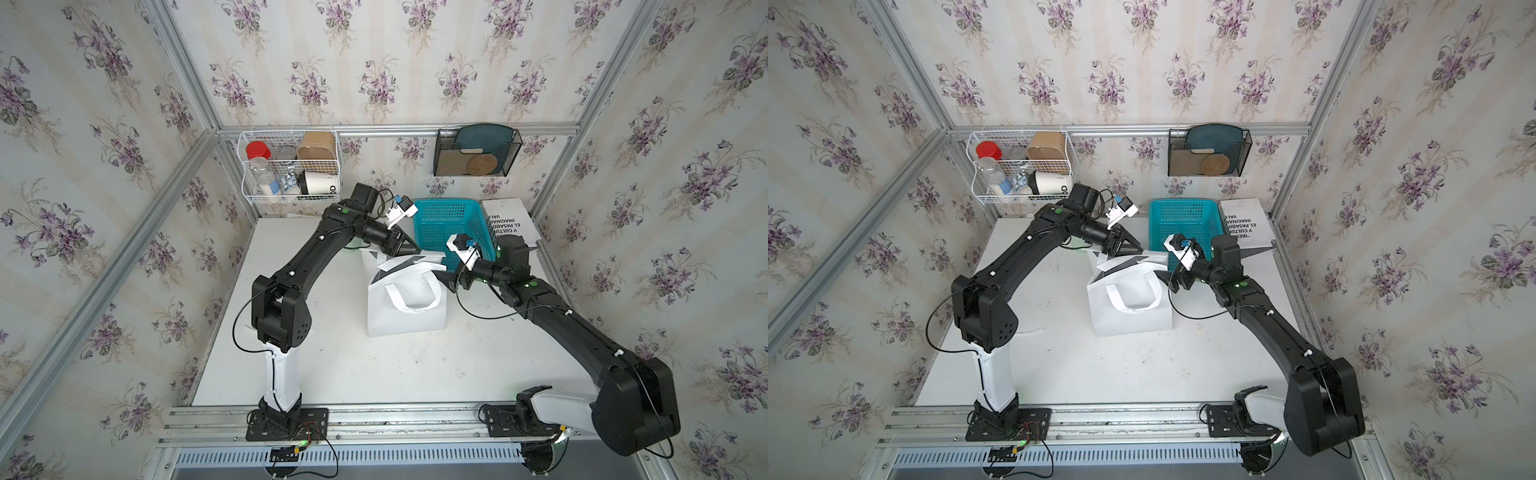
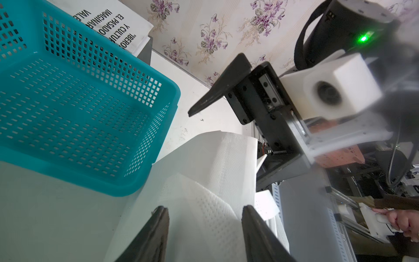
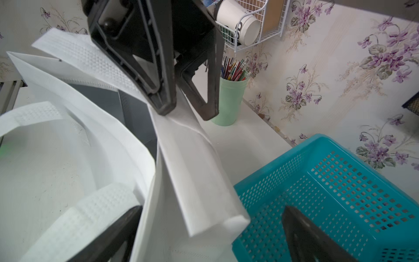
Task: Place the ice pack in the delivery bag
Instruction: Close the delivery bag at the center of the board.
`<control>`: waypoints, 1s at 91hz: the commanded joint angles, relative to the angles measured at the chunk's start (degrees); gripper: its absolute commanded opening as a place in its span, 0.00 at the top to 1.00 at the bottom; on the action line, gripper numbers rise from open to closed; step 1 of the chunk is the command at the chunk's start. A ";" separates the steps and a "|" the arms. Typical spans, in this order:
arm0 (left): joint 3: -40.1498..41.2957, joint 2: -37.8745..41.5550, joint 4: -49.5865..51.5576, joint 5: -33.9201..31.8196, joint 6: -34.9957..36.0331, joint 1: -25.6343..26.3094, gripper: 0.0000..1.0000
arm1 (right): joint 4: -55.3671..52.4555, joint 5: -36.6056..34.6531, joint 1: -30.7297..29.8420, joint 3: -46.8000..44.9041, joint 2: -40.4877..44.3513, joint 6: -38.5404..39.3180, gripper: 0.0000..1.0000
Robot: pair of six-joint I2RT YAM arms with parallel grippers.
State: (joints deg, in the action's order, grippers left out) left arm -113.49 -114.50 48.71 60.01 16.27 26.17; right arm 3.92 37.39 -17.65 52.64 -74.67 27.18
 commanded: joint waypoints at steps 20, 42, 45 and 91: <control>-0.09 0.36 4.19 0.51 1.69 0.11 0.44 | 0.65 10.65 0.60 6.53 -7.62 2.08 0.12; -4.01 -0.92 3.19 -3.26 0.19 0.11 0.44 | -5.38 16.99 0.60 11.01 -11.83 3.40 0.27; -4.78 -1.02 2.88 -4.42 0.05 0.11 0.43 | -6.09 17.10 0.60 11.31 -12.21 3.70 0.29; 13.15 21.71 -11.93 -37.16 1.71 -1.48 0.32 | -12.57 16.94 0.34 13.03 -13.44 6.91 0.92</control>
State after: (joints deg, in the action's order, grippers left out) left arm -111.31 -101.12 42.52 35.99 15.00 24.77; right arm -7.53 54.24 -17.23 66.06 -88.53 33.36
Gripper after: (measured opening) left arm 0.658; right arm 0.096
